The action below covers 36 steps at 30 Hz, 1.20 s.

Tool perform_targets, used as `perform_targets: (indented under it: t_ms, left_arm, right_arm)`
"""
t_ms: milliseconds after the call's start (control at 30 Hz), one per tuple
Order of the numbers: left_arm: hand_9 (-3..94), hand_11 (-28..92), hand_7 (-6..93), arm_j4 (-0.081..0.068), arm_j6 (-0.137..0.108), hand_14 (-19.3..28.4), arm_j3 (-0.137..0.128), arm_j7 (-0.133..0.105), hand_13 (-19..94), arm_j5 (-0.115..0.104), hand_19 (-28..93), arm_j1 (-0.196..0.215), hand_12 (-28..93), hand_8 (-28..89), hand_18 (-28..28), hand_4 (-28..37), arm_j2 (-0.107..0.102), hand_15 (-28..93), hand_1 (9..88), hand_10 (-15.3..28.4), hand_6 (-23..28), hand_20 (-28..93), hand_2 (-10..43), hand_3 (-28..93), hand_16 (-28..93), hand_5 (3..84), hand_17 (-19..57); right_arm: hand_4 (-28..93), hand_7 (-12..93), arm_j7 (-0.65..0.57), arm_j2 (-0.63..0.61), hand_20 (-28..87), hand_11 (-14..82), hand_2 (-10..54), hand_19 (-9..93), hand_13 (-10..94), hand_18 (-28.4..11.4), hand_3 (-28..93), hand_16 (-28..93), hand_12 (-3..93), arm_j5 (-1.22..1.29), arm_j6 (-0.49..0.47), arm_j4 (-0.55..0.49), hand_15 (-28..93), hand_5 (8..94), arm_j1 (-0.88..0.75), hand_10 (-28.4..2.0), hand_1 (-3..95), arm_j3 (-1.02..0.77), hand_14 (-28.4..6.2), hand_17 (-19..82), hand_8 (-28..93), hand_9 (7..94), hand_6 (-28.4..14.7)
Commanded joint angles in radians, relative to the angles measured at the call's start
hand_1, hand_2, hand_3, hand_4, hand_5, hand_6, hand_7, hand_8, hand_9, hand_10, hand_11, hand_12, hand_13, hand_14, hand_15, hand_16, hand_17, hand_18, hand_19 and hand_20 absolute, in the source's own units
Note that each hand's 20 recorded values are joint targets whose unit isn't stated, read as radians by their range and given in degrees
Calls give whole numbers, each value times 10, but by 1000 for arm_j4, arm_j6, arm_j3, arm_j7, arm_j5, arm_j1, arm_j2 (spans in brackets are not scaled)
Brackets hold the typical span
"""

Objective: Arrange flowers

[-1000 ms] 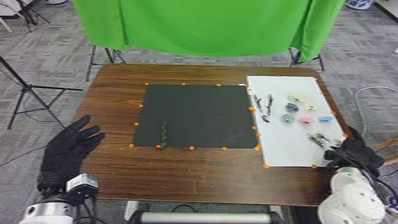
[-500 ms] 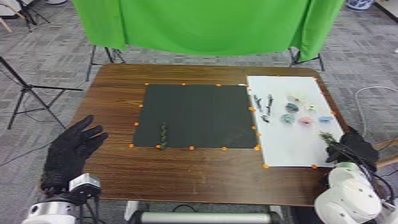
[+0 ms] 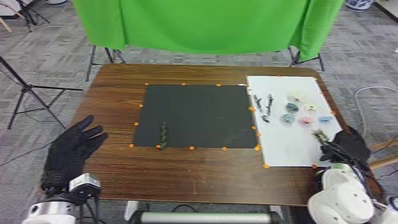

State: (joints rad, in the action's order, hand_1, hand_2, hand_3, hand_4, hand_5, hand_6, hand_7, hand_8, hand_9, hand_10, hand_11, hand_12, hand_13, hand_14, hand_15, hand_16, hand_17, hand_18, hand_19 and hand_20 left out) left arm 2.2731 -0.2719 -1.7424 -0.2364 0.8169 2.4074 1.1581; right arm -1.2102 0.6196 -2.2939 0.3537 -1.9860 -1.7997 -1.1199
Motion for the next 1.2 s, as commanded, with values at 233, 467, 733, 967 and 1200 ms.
perform_targets:
  t_ms: [233, 467, 733, 967, 1200]
  left_arm:
    - [387, 306, 159, 8, -18, 265, -9, 4, 288, -1, 591, 20, 106, -103, 239, -223, -3, 549, 238, 200, 103, 33, 52, 820, -91, 404, -82]
    - [387, 306, 159, 15, -20, 264, -27, 1, 289, -2, 591, 27, 106, -102, 238, -222, -7, 549, 240, 200, 103, 33, 52, 819, -91, 404, -82]
    - [387, 307, 159, 9, -12, 265, -20, 21, 288, 5, 592, -6, 106, -103, 238, -222, -13, 549, 240, 200, 103, 33, 51, 820, -92, 405, -82]
    - [387, 308, 160, 0, -2, 265, -5, 31, 288, 8, 591, -32, 106, -103, 238, -220, -13, 550, 241, 200, 103, 32, 52, 821, -92, 404, -82]
    - [388, 307, 160, -8, 14, 265, -11, 37, 288, 15, 591, -52, 106, -102, 238, -220, -6, 552, 241, 201, 103, 32, 52, 821, -92, 404, -82]
  right_arm:
    - [-283, 285, -3, -6, 593, 545, -73, 932, 798, -241, 822, 164, 203, -82, 24, -60, 815, 847, 122, -130, 484, 24, -94, 464, 72, 837, -27]
    - [-283, 280, 64, 36, 602, 543, -79, 932, 804, -244, 827, 172, 206, -67, -12, -83, 813, 852, 304, -127, 485, 125, -95, 468, 80, 845, -27]
    - [-283, 269, 109, 219, 611, 541, -84, 932, 806, -247, 833, 178, 210, -36, -19, 2, 812, 859, 666, -126, 485, 423, -96, 470, 90, 849, -29]
    - [-283, 264, 168, 338, 616, 540, -86, 932, 806, -248, 833, 181, 212, 13, -81, 109, 812, 861, 868, -125, 486, 630, -97, 471, 92, 850, -29]
    - [-283, 261, 228, 422, 619, 541, -87, 932, 808, -249, 834, 182, 212, 49, -185, 163, 812, 863, 813, -124, 486, 643, -97, 472, 95, 851, -30]
